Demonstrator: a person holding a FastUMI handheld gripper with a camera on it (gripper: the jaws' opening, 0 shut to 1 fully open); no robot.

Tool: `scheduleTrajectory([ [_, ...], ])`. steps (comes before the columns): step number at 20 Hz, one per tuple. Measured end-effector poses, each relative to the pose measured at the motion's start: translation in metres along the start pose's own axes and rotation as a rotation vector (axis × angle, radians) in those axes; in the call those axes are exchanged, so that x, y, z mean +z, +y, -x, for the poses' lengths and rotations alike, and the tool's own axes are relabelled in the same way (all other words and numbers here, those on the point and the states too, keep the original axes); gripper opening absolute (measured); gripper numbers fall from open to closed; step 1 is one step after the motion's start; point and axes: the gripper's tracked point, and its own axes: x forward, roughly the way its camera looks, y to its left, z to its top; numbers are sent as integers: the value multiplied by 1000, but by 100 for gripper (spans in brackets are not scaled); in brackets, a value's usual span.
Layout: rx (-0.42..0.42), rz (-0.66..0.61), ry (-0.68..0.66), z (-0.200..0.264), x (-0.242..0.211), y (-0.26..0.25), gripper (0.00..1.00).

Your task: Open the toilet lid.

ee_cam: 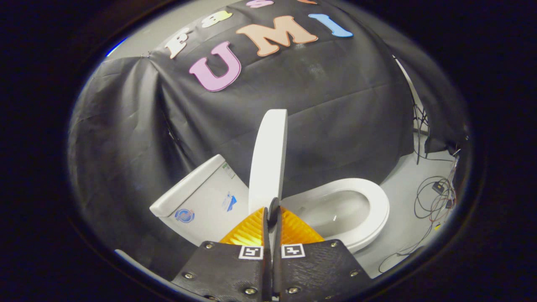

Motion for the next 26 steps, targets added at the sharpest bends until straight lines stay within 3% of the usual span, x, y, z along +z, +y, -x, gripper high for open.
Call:
scheduleTrajectory([
  [19,16,184,-101,-12,-1,87,2],
  [26,41,180,-120,-20,-6,115,2],
])
